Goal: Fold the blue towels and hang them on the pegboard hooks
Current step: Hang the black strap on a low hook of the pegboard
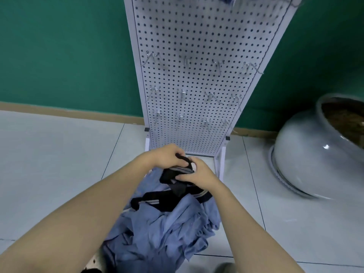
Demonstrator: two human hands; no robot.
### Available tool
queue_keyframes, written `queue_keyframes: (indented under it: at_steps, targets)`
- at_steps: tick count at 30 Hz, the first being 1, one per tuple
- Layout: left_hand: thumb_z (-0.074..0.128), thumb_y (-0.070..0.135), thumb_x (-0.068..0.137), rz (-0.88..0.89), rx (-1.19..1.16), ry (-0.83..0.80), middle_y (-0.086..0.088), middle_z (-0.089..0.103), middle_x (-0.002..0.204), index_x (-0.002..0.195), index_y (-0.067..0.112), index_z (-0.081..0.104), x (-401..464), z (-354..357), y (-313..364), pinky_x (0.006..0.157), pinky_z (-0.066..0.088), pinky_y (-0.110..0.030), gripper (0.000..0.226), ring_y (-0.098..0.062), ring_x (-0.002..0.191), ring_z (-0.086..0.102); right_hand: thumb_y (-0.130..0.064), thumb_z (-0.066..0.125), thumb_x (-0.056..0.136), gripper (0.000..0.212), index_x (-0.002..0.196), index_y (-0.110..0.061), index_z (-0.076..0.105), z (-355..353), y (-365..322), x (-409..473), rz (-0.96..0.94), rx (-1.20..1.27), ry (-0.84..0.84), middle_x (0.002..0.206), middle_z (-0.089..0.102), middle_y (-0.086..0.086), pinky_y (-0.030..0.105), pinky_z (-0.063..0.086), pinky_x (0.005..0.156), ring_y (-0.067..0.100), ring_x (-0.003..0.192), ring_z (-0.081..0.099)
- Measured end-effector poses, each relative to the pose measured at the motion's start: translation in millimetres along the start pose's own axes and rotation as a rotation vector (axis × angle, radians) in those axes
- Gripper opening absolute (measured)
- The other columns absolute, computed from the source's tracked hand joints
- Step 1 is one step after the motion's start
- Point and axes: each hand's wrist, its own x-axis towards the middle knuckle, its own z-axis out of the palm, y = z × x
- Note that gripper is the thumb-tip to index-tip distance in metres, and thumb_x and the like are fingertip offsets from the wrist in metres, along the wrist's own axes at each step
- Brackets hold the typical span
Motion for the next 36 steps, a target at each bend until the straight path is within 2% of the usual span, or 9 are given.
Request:
queue_keyframes:
  at_steps: [3, 7, 10, 17, 20, 24, 29, 33, 36]
  targets:
    - [0.073, 0.033, 0.094, 0.019, 0.088, 0.018, 0.002, 0.064, 0.076, 0.085, 0.014, 0.069, -32.7, -35.5, 34.5, 0.065, 0.041, -0.029, 0.021, -0.013, 0.069, 0.054, -0.029, 0.092, 0.074, 0.035, 0.082, -0.026, 0.058, -24.1, -43.4, -17.9, -0.049, -0.092, 0.067, 0.080, 0.064, -0.007, 0.023, 0.044, 0.066, 0.007, 0.073, 0.058]
    - [0.085, 0.034, 0.081, -0.063, 0.314, -0.072, 0.008, 0.067, 0.078, 0.092, 0.018, 0.070, -84.2, -74.8, 69.6, 0.069, 0.048, -0.031, 0.024, -0.015, 0.073, 0.060, -0.030, 0.082, 0.085, 0.037, 0.069, -0.018, 0.052, -51.7, -99.1, -37.9, -0.095, -0.211, 0.186, 0.062, 0.056, 0.000, 0.032, 0.040, 0.060, 0.015, 0.060, 0.051]
    - [0.082, 0.032, 0.083, -0.097, 0.421, -0.070, 0.007, 0.068, 0.078, 0.083, 0.023, 0.069, -115.2, -77.1, 75.4, 0.073, 0.051, -0.033, 0.017, -0.018, 0.073, 0.061, -0.023, 0.076, 0.093, 0.029, 0.078, -0.012, 0.053, -71.7, -133.1, -57.0, -0.167, -0.194, 0.192, 0.066, 0.058, 0.004, 0.029, 0.042, 0.057, 0.015, 0.059, 0.051]
    - [0.070, 0.025, 0.094, 0.024, 0.186, 0.321, 0.004, 0.066, 0.070, 0.083, 0.017, 0.068, -172.0, -75.8, 66.7, 0.056, 0.049, -0.026, 0.014, -0.012, 0.059, 0.059, -0.031, 0.072, 0.095, 0.022, 0.081, -0.015, 0.064, -104.3, -152.3, -101.7, -0.242, -0.367, 0.290, 0.073, 0.066, 0.001, 0.032, 0.047, 0.062, 0.017, 0.067, 0.057]
    - [0.072, 0.021, 0.094, 0.053, 0.074, 0.434, 0.009, 0.063, 0.056, 0.075, 0.020, 0.065, -187.2, -72.5, 66.8, 0.045, 0.045, -0.023, 0.021, -0.008, 0.047, 0.054, -0.030, 0.066, 0.099, 0.021, 0.084, -0.016, 0.074, -99.8, -148.7, -115.8, -0.235, -0.379, 0.201, 0.081, 0.074, 0.007, 0.040, 0.055, 0.073, 0.024, 0.076, 0.067]
    - [0.076, 0.020, 0.092, 0.131, -0.010, 0.617, 0.018, 0.061, 0.050, 0.068, 0.024, 0.065, -201.5, -70.6, 72.8, 0.046, 0.036, -0.014, 0.026, 0.002, 0.043, 0.049, -0.027, 0.062, 0.102, 0.021, 0.083, -0.020, 0.068, -94.5, -145.2, -129.2, -0.282, -0.383, 0.104, 0.078, 0.069, -0.004, 0.034, 0.052, 0.073, 0.006, 0.071, 0.060]
    - [0.073, 0.020, 0.095, 0.221, -0.073, 0.655, 0.017, 0.065, 0.059, 0.073, 0.028, 0.068, -206.8, -60.7, 79.5, 0.052, 0.040, -0.011, 0.024, 0.002, 0.052, 0.055, -0.024, 0.058, 0.105, 0.014, 0.107, -0.017, 0.069, -88.0, -133.0, -138.2, -0.234, -0.298, 0.024, 0.104, 0.076, -0.001, 0.043, 0.056, 0.094, 0.016, 0.099, 0.071]
    - [0.073, 0.021, 0.095, 0.253, -0.215, 0.671, -0.001, 0.075, 0.075, 0.080, 0.021, 0.073, -203.4, -55.6, 79.8, 0.067, 0.056, -0.032, 0.014, -0.012, 0.065, 0.066, -0.011, 0.058, 0.104, 0.023, 0.122, -0.021, 0.069, -75.7, -132.6, -146.0, -0.196, -0.066, -0.136, 0.123, 0.074, -0.009, 0.035, 0.053, 0.104, 0.011, 0.117, 0.068]
    - [0.074, 0.020, 0.094, 0.280, -0.267, 0.659, -0.006, 0.076, 0.081, 0.085, 0.019, 0.075, -200.6, -49.1, 84.6, 0.081, 0.062, -0.051, 0.009, -0.023, 0.074, 0.072, -0.011, 0.066, 0.099, 0.026, 0.123, -0.020, 0.069, -64.1, -128.9, -143.9, -0.163, 0.008, -0.180, 0.125, 0.074, -0.002, 0.042, 0.053, 0.106, 0.019, 0.120, 0.068]
